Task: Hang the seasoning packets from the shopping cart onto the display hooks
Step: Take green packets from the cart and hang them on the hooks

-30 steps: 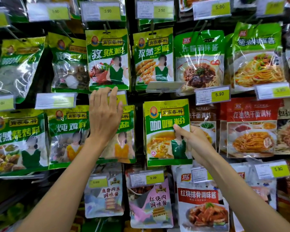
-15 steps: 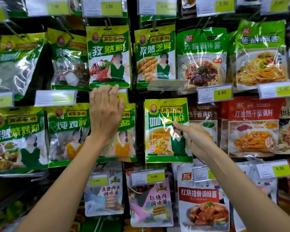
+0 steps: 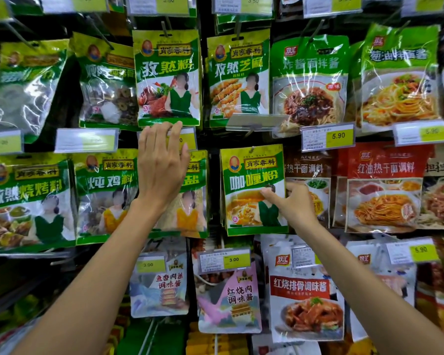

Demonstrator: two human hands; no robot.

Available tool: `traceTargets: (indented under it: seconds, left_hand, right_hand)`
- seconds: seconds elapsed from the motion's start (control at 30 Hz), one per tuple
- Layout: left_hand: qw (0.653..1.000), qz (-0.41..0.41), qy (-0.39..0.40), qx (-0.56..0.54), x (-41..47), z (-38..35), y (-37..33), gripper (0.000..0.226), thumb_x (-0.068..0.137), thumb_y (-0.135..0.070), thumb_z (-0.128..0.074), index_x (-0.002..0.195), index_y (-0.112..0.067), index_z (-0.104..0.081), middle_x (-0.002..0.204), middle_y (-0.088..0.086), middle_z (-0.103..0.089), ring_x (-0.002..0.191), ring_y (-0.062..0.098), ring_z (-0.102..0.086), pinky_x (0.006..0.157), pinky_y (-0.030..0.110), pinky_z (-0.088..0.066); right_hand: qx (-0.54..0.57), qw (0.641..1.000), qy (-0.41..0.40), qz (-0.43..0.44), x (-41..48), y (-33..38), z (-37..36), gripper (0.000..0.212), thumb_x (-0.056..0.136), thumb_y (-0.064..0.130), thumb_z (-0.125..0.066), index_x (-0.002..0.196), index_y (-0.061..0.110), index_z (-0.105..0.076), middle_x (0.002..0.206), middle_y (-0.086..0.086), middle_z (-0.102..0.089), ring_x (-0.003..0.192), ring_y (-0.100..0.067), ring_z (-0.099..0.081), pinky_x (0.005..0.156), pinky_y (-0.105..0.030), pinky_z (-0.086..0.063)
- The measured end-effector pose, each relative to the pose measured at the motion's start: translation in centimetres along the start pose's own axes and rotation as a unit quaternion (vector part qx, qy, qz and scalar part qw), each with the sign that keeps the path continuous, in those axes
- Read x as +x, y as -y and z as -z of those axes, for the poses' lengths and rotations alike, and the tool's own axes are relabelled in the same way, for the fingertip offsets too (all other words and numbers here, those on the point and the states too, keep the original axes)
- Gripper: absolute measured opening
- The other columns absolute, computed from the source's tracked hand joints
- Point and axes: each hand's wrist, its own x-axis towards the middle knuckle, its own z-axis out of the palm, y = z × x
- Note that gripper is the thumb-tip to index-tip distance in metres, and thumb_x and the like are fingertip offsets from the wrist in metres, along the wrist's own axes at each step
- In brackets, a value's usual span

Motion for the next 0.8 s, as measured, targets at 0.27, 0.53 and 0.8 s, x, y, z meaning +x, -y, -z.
traceTargets:
  seconds: [0.27, 0.53, 0.8]
  left_hand:
    - [1.0, 0.006, 0.018, -0.006, 0.1, 0.5, -0.1, 0.035, 0.098, -0.019, -0.045, 0.124, 0.003, -0.054, 0.113, 0.024, -0.058, 0.107, 0.039, -0.054, 0.102, 0.049, -0.038]
    - [0.999, 0.013, 0.022, -0.02, 0.0, 0.4, -0.1, 0.036, 0.098, -0.019, -0.044, 0.125, 0.002, -0.053, 0.115, 0.023, -0.057, 0.109, 0.039, -0.053, 0.103, 0.048, -0.036]
    - [1.0, 0.006, 0.022, -0.022, -0.1, 0.3, 0.0, 0.037, 0.098, -0.02, -0.043, 0.126, 0.002, -0.053, 0.117, 0.023, -0.057, 0.11, 0.039, -0.053, 0.104, 0.047, -0.035]
  right_hand:
    - [-0.113, 0.992, -0.052, 0.01, 0.1, -0.3, -1.5, 0.056, 0.082, 0.028, -0.076, 0.055, 0.016, -0.027, 0.049, 0.003, -0.027, 0.044, -0.012, -0.022, 0.044, -0.023, -0.017]
    - [-0.113, 0.989, -0.089, -0.018, 1.0, -1.1, -3.4, 0.048, 0.082, 0.03, -0.075, 0.068, 0.01, -0.033, 0.058, -0.002, -0.027, 0.054, -0.015, -0.022, 0.048, -0.03, -0.015]
    - [-0.095, 0.989, -0.116, 0.013, 0.1, -1.9, -2.5, 0.032, 0.082, 0.031, -0.075, 0.075, 0.019, -0.046, 0.059, 0.01, -0.042, 0.052, -0.003, -0.037, 0.045, -0.017, -0.034]
